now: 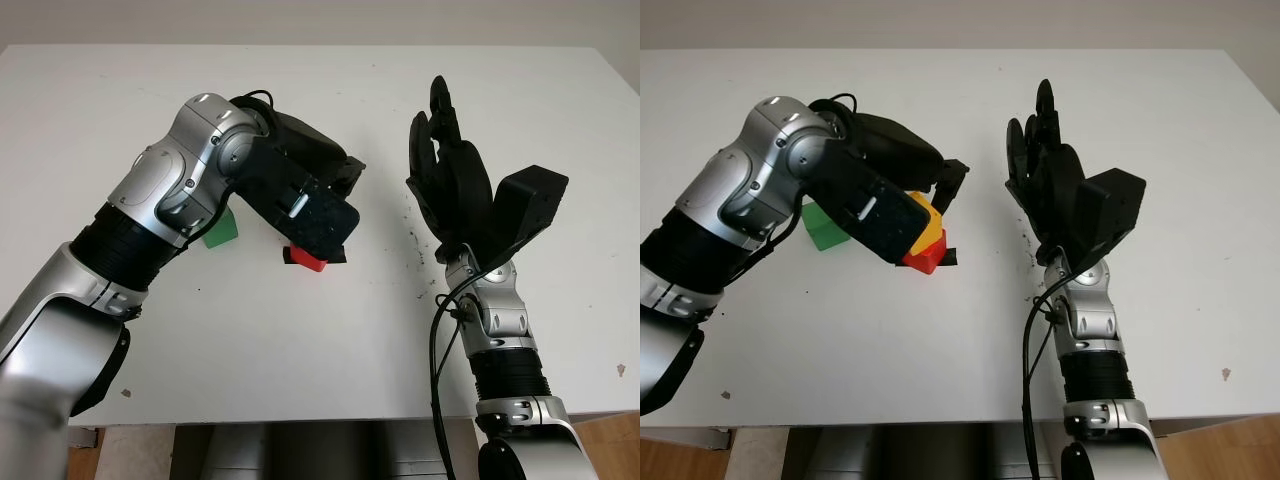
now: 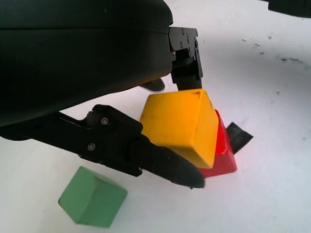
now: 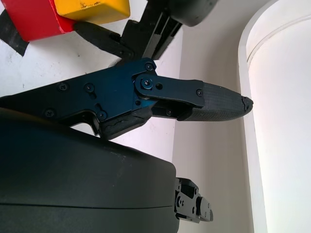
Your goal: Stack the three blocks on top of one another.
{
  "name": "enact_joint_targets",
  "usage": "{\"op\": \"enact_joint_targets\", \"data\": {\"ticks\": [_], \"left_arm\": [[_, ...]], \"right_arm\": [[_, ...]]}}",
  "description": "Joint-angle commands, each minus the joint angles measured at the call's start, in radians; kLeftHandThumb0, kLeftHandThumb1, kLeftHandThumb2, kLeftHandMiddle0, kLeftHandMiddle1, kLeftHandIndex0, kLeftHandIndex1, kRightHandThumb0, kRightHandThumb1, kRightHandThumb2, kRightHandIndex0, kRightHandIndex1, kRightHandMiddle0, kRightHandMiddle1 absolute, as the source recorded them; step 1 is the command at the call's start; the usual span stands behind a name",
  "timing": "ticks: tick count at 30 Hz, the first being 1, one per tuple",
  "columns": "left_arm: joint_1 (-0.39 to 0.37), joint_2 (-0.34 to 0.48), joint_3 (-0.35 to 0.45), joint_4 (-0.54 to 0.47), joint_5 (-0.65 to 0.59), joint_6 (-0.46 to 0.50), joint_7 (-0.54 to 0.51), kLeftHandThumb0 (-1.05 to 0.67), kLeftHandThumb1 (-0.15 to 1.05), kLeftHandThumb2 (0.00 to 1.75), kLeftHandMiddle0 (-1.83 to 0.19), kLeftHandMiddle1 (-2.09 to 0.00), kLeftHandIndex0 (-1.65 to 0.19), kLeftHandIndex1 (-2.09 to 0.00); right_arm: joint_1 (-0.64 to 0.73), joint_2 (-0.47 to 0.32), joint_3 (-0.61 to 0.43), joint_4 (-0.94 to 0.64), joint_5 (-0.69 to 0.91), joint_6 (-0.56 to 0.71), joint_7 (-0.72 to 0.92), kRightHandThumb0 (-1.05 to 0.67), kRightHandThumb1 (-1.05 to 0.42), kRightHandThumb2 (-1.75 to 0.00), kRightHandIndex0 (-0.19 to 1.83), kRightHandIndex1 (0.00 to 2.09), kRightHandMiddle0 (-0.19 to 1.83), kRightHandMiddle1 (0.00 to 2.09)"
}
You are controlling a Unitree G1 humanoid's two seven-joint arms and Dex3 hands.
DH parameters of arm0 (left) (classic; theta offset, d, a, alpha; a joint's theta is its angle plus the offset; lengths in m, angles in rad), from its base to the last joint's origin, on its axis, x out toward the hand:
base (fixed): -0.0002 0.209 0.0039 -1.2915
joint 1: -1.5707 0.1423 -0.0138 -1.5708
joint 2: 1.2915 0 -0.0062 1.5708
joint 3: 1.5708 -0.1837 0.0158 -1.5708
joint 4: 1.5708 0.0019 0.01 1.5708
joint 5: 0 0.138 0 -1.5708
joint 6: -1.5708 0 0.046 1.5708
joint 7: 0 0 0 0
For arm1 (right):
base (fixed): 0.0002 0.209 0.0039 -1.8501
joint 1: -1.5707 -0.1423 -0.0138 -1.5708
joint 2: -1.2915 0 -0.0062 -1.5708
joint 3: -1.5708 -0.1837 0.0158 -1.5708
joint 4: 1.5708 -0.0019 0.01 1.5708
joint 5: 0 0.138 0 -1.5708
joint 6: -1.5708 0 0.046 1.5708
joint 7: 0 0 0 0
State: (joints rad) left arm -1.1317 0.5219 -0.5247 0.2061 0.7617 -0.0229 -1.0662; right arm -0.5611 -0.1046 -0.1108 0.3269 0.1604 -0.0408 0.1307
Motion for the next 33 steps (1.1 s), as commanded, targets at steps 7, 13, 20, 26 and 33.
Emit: {"op": "enact_joint_targets", "data": {"ticks": [7,13,20,26,33], "left_arm": [[-0.007,-0.006,0.004,-0.024,-0.013,0.023,-0.042,-0.86,0.96,0.05,0.19,0.00,0.19,-0.01],[-0.002,-0.004,0.008,-0.019,-0.026,0.029,-0.037,-0.89,0.95,0.05,0.19,0.00,0.19,0.00],[-0.009,0.003,0.027,-0.018,-0.062,0.016,-0.039,-1.00,0.98,0.06,0.19,0.00,0.19,0.00],[-0.022,0.021,0.077,-0.052,-0.152,0.029,-0.059,-1.05,1.01,0.07,0.19,0.00,0.19,0.00],[-0.038,0.048,0.119,-0.108,-0.206,0.088,-0.106,-1.03,1.01,0.06,0.19,0.00,0.19,0.00]], "right_arm": [[0.001,0.000,-0.003,-0.013,0.002,-0.009,0.007,-0.76,-1.05,-0.56,-0.19,0.00,-0.19,0.00],[0.001,0.004,-0.007,-0.014,0.008,-0.005,0.005,-0.76,-1.05,-0.55,-0.19,0.00,-0.19,0.00],[0.002,-0.001,-0.005,-0.011,0.005,-0.005,0.008,-0.76,-1.05,-0.55,-0.19,0.00,-0.19,0.00],[0.001,-0.002,-0.006,-0.011,0.009,0.001,0.011,-0.76,-1.05,-0.55,-0.19,0.00,-0.19,0.00],[-0.004,-0.002,-0.012,0.000,0.015,0.000,0.023,-0.76,-1.05,-0.56,-0.19,0.00,-0.19,0.00]]}}
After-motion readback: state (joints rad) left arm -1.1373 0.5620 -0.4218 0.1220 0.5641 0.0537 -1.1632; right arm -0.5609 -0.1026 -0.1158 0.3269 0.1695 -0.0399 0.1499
